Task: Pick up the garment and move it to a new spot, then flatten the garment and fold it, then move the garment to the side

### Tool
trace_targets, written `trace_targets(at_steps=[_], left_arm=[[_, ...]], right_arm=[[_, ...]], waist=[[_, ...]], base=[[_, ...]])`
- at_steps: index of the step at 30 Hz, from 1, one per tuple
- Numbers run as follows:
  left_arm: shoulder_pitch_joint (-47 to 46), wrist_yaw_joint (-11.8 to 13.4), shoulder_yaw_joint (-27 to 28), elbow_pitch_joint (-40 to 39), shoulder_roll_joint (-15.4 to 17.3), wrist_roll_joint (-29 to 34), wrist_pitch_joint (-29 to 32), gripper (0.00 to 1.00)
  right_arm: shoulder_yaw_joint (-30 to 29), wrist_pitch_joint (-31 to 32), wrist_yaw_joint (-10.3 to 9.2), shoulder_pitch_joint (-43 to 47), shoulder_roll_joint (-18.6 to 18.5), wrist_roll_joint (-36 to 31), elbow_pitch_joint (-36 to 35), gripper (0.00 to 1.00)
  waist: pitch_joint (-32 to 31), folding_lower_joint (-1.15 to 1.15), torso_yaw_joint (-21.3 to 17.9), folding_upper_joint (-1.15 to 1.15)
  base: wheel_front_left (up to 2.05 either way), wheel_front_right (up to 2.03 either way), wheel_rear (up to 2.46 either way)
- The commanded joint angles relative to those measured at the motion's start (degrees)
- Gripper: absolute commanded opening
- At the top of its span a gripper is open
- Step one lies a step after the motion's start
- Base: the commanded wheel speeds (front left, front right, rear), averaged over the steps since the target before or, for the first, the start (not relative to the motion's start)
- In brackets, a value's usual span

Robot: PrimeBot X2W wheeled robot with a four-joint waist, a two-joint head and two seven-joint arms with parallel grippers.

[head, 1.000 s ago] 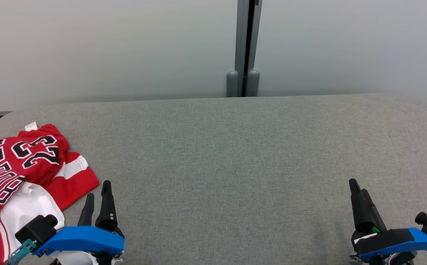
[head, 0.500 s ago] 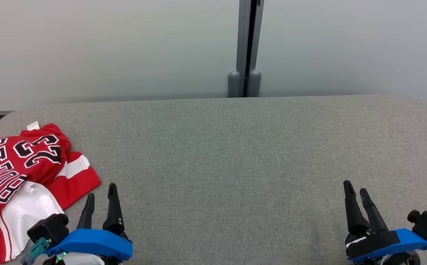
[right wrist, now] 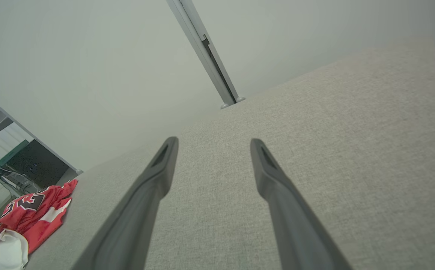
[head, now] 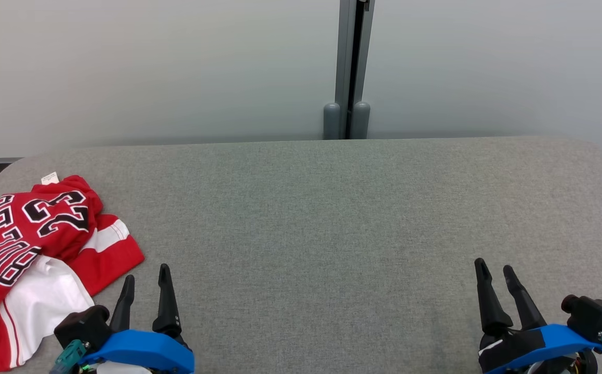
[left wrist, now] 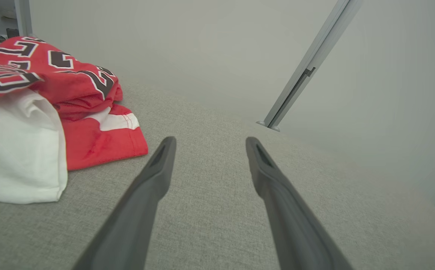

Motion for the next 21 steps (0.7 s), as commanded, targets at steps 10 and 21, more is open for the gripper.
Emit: trace_targets(at_steps=[10, 21], left_arm=[[-0.53, 0.91, -1.40, 1.34, 0.31, 4.76, -1.73, 1.00], [-0.85, 1.88, -3.15, 1.57, 1.21, 9.58, -2.94, 1.00]], right_arm=[[-0.49, -1.08, 0.10, 0.34, -0.53, -6.35, -0.41, 1.00], [-1.21, -2.10, 0.12, 0.29, -0.58, -10.61, 0.23, 1.00]], waist=[[-0.29, 0.00, 0.45, 0.00], [-0.46, 0.00, 0.42, 0.00]], base=[[0.00, 0.00, 0.00], [0.00, 0.00, 0.00]])
